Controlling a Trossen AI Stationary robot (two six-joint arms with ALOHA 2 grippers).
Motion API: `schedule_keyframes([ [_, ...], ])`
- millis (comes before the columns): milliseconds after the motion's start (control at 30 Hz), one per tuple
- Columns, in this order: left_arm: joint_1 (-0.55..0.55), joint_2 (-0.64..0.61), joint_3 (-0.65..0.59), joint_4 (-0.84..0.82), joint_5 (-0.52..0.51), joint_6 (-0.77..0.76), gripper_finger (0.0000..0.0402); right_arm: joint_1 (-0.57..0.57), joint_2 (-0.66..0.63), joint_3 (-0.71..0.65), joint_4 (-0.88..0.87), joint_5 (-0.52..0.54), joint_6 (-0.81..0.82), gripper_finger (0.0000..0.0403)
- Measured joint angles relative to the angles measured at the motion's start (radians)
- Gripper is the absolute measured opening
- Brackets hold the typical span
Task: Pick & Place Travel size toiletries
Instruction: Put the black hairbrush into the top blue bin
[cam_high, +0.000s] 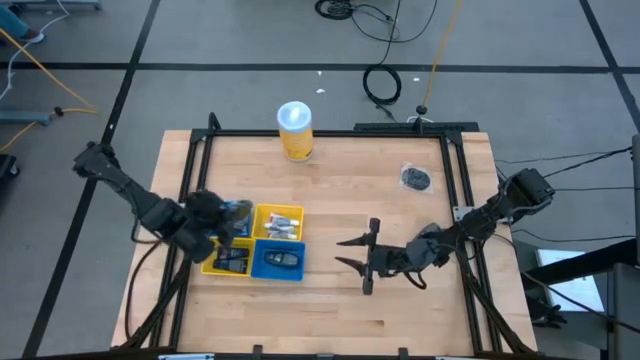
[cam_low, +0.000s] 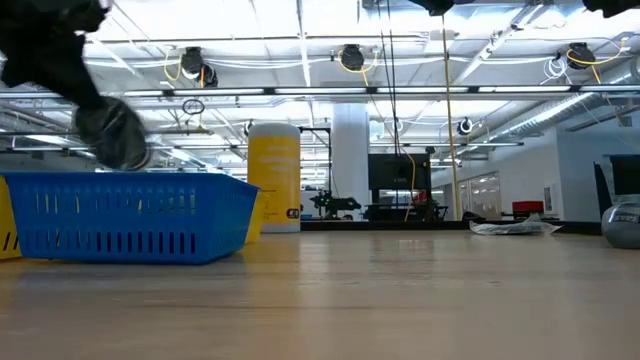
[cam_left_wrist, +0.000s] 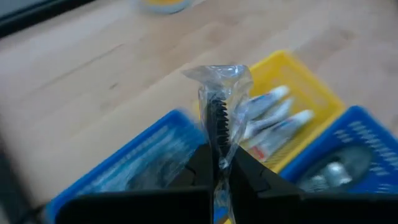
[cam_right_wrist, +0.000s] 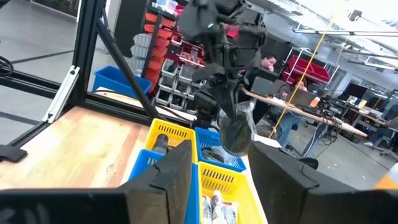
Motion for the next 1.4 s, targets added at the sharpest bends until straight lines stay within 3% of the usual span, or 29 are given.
schedule_keyframes([
  [100, -0.058, 0.003, -0.03, -0.091, 0.001, -0.209, 0.0024, 0.0, 0.0, 0.0, 0.0, 0.0, 0.001, 0.0149],
  [200, -0.08, 0.004, -0.076, -0.099, 0.061, -0.307, 0.0036, 0.0, 0.0, 0.0, 0.0, 0.0, 0.001, 0.015],
  [533, -0.088, 0.003, -0.073, -0.077, 0.023, -0.371, 0.0011, -0.001, 0.0, 0.0, -0.003, 0.0, 0.002, 0.0148],
  [733, -0.091, 0.039, -0.113, -0.028, 0.055, -0.473, 0.0028, -0.001, 0.0, 0.0, -0.005, 0.001, 0.01, 0.015],
  [1100, -0.035, 0.065, -0.11, -0.013, 0.079, -0.448, 0.0017, -0.004, 0.0, 0.0, -0.004, 0.002, 0.016, 0.0149],
  [1400, 0.025, 0.094, -0.12, 0.016, 0.137, -0.37, 0.0124, -0.008, 0.0, 0.0, -0.01, 0.002, 0.027, 0.0148],
])
